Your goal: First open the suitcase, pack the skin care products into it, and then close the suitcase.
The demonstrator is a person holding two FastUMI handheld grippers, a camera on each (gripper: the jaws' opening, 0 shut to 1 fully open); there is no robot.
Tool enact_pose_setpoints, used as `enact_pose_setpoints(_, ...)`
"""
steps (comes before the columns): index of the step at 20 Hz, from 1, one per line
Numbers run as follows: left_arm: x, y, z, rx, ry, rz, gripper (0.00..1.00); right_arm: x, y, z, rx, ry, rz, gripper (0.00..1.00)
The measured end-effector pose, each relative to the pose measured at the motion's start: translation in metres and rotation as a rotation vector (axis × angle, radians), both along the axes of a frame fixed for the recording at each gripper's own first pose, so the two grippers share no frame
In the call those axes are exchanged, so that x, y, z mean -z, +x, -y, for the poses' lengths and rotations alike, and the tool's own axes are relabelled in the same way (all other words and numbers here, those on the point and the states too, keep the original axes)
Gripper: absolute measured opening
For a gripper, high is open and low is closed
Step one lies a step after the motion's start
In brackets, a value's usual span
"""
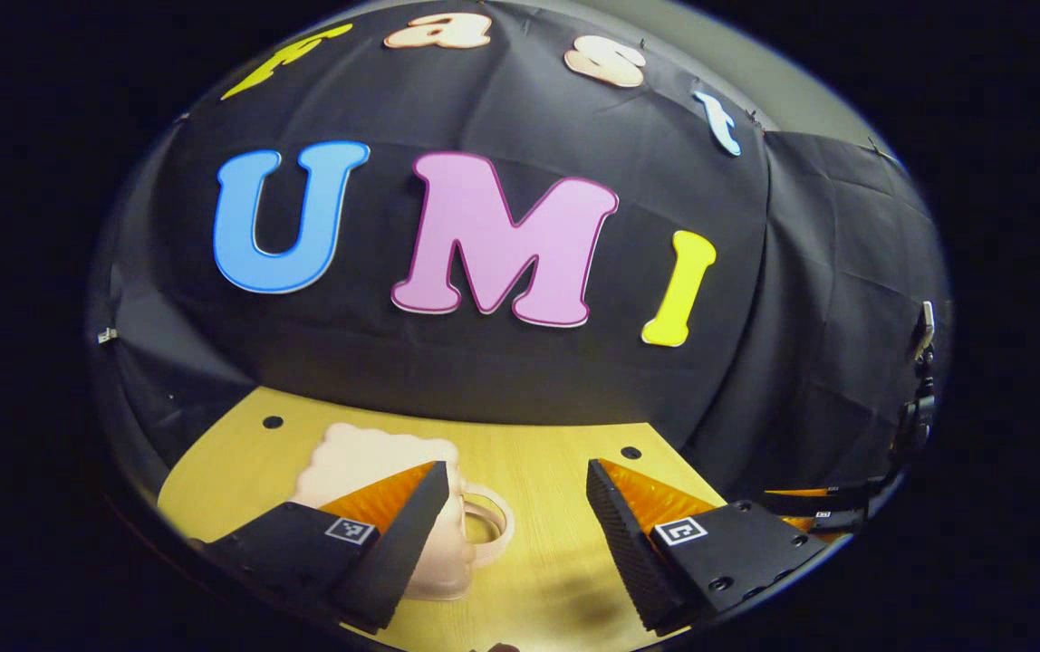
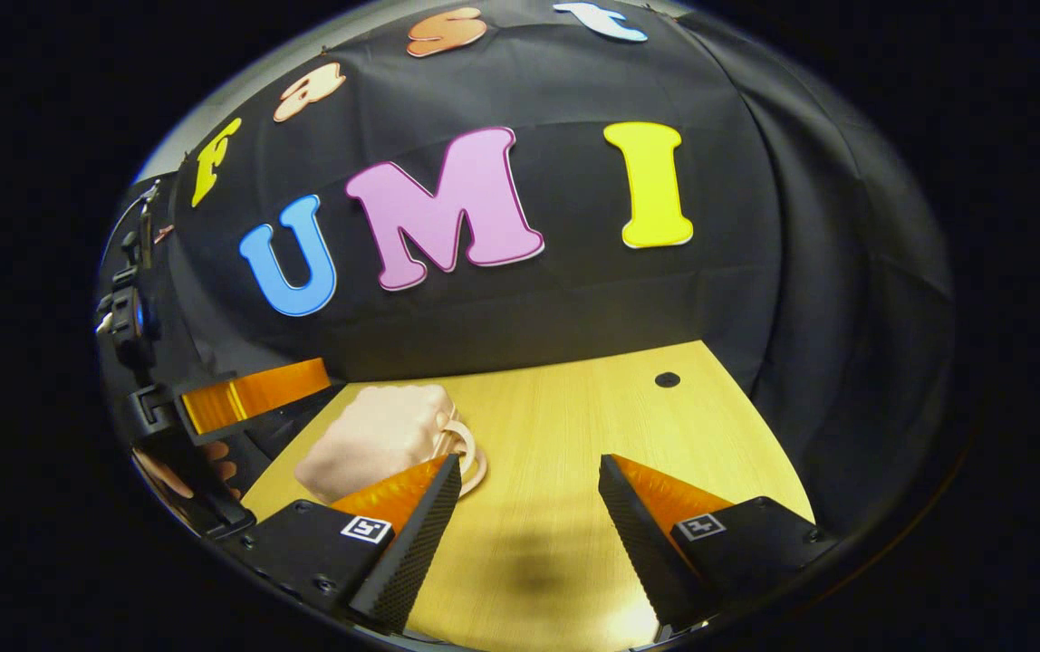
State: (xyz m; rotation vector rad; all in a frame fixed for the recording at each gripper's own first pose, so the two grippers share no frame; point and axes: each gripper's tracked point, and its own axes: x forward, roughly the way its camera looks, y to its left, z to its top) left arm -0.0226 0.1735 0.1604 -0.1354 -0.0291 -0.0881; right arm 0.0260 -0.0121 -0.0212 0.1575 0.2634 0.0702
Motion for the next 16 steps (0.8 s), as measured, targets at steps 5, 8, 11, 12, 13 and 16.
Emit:
enact_pose_setpoints(5,0.015,-0.057,-0.036,-0.076,-0.056,0.049,0.96,0.009,-0.033,-0.021,-0.001,-0.064,0.022,0.97)
enact_pose_setpoints(8,0.043,-0.074,-0.056,-0.100,-0.076,0.024,0.96,0.012,-0.041,-0.030,-0.005,-0.074,0.019,0.97)
enact_pose_setpoints(11,0.053,-0.086,-0.068,-0.124,-0.072,0.016,0.96,0.012,-0.049,-0.037,-0.008,-0.083,0.024,0.97)
enact_pose_setpoints(12,0.051,-0.091,-0.067,-0.120,-0.080,0.027,0.96,0.012,-0.052,-0.039,-0.009,-0.084,0.027,0.97)
enact_pose_setpoints(13,0.047,-0.097,-0.066,-0.114,-0.086,0.038,0.96,0.013,-0.054,-0.041,-0.011,-0.083,0.028,0.97)
enact_pose_setpoints(16,0.046,-0.099,-0.065,-0.114,-0.056,0.044,0.96,0.016,-0.059,-0.044,-0.010,-0.075,0.023,0.97)
